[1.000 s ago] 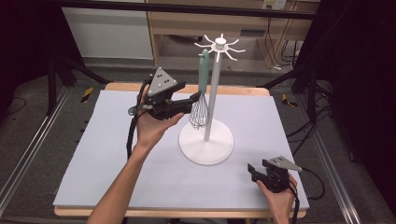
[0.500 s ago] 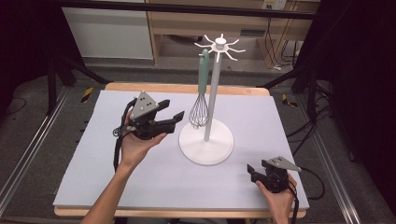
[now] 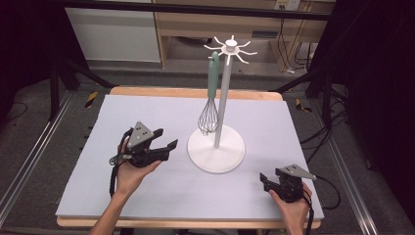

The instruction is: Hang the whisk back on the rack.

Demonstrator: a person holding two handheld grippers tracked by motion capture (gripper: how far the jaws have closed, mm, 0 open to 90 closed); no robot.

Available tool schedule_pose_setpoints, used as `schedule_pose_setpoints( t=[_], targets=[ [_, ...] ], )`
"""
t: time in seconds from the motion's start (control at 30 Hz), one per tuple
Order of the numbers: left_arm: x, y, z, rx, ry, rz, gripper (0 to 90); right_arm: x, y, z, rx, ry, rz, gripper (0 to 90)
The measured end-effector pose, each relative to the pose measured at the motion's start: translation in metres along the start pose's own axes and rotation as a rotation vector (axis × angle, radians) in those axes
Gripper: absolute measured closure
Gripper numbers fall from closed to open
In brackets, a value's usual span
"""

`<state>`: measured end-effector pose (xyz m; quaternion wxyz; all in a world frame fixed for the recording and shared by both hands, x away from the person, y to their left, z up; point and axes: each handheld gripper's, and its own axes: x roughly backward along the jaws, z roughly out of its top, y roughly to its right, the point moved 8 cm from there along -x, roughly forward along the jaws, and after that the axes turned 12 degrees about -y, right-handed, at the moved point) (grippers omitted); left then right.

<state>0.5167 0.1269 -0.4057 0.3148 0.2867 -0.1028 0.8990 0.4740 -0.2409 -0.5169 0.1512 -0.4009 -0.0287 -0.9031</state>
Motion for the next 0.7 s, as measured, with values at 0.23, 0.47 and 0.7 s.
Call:
schedule_pose_setpoints(
  t=[0.23, 0.47, 0.7],
  targets=[
    [-0.002, -0.024, -0.042, 0.052, -0.070, 0.058, 35.8, -0.001, 0.003, -0.002, 0.000, -0.013, -0.009, 32.7],
    [0.003, -0.046, -0.076, 0.098, -0.117, 0.119, 34.7, -0.003, 0.005, -0.004, -0.005, -0.035, -0.011, 30.9],
    [0.012, -0.063, -0.096, 0.134, -0.139, 0.178, 33.0, -0.005, 0.010, -0.006, -0.003, -0.061, -0.021, 29.2]
  ],
)
